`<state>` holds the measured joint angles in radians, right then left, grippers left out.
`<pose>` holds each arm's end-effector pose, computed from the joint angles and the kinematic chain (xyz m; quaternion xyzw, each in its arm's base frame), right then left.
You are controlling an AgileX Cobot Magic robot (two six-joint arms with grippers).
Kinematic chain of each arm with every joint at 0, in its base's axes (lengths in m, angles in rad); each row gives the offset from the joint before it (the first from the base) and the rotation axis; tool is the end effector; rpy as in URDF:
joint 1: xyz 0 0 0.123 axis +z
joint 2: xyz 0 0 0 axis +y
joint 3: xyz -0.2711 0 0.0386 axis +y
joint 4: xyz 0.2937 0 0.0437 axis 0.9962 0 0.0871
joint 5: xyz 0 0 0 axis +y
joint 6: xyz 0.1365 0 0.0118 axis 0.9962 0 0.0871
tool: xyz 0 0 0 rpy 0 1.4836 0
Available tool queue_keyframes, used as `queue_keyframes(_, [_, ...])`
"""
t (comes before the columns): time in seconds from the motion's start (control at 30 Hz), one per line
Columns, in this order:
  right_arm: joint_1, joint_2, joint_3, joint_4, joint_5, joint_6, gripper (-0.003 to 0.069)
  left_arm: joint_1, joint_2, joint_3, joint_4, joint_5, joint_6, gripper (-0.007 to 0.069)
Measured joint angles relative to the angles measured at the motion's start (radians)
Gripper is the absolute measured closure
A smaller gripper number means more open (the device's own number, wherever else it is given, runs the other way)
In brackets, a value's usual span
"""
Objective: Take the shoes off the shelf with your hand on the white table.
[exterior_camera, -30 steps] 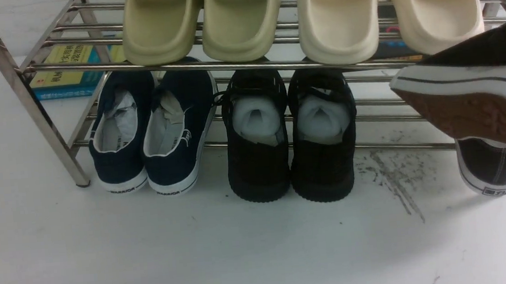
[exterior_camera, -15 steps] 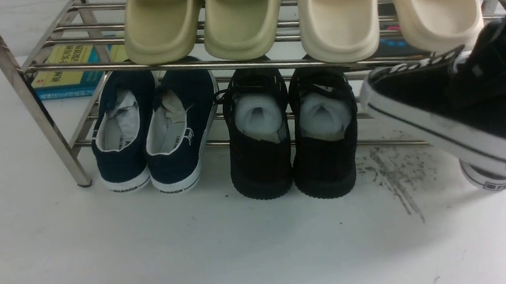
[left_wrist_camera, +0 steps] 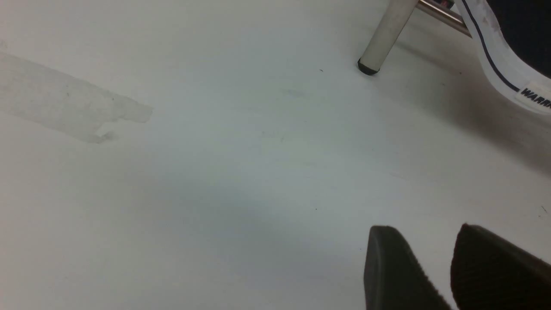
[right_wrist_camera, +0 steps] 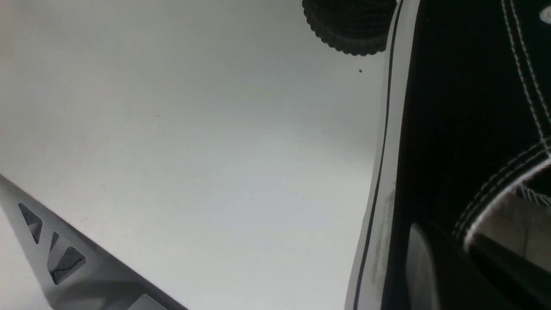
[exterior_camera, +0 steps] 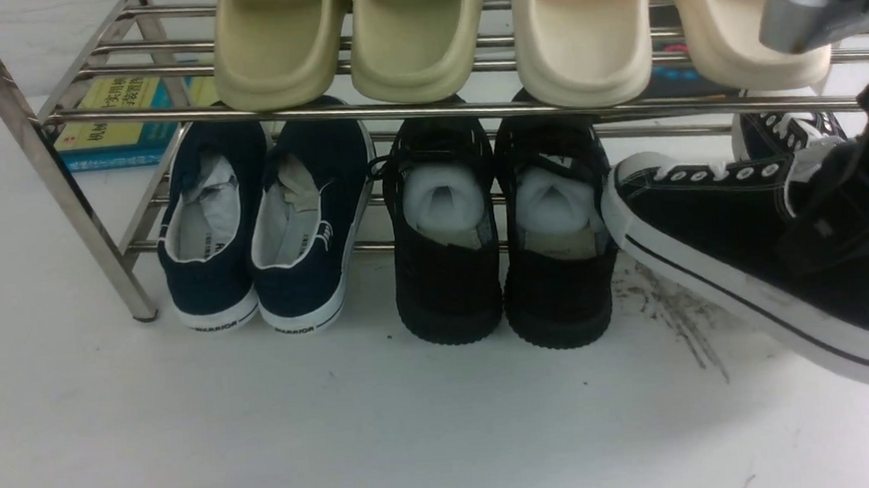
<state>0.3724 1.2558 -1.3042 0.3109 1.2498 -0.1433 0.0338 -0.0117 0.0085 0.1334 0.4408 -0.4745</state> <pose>0.2681 0.1474 0.3337 -0.2315 0.9341 0.1787 0.2045 0.1503 0.0129 0.1564 -0.1735 0.7998 -0.0685 0.5706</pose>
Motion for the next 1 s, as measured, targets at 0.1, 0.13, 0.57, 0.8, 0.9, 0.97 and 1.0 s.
queue_keyframes(0.1, [0.0,-0.048,0.001,-0.001,0.014,0.005,0.0643,0.0,0.0,0.0,0.0,0.0,0.0,0.0383])
queue_keyframes(0.13, [0.0,-0.056,0.001,-0.001,0.014,0.006,0.0643,0.0,0.0,0.0,0.0,0.0,0.0,0.0383])
queue_keyframes(0.57, [-0.001,-0.246,0.063,0.195,0.014,-0.001,0.0643,0.0,0.0,0.0,0.001,0.0,0.0,0.0383])
queue_keyframes(0.8, [0.082,-0.232,0.181,0.276,0.005,-0.017,0.0643,0.0,0.0,0.0,0.001,0.0,0.0,0.0383])
queue_keyframes(0.9, [0.227,-0.2,0.182,0.256,-0.05,0.019,0.0644,0.0,0.0,0.0,0.001,0.0,0.0,0.0383])
queue_keyframes(0.97, [0.284,-0.174,0.182,0.237,-0.078,0.056,0.0644,0.0,0.0,0.0,0.001,0.0,0.0,0.0383])
queue_keyframes(1.0, [0.389,-0.123,0.182,0.178,-0.11,0.118,0.0645,0.0,0.0,0.0,0.001,0.0,0.0,0.0383])
